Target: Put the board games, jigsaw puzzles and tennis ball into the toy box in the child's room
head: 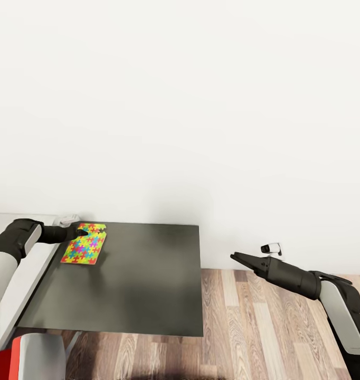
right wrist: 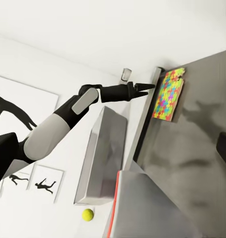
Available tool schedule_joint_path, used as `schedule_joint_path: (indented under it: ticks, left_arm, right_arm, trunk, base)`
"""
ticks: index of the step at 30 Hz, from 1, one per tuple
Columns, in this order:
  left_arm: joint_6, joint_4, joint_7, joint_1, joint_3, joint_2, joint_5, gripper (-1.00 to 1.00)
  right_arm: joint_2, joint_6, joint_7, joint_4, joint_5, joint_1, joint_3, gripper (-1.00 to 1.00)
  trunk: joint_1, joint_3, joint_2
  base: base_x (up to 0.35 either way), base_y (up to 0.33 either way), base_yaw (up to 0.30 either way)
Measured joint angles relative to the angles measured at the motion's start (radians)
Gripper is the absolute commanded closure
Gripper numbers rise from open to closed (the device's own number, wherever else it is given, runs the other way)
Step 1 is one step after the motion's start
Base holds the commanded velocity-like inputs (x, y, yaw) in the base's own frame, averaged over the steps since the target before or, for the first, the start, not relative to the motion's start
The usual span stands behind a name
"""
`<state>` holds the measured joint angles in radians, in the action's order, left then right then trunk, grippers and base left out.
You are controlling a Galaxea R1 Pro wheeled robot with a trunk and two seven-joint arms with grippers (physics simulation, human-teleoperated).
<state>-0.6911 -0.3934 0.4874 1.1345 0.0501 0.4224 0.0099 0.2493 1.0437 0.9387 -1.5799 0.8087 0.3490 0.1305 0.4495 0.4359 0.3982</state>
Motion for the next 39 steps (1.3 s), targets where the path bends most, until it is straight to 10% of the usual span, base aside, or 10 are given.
schedule_joint_path:
  ticks: [39]
  left_arm:
    - [0.001, -0.026, -0.066, 0.000, 0.005, 0.001, -0.003, -1.00]
  right_arm:
    - [-0.001, 0.000, 0.000, 0.000, -0.003, 0.000, 0.001, -1.00]
  trunk:
    - [0.000, 0.030, 0.000]
  base:
    - [0.000, 0.000, 0.000]
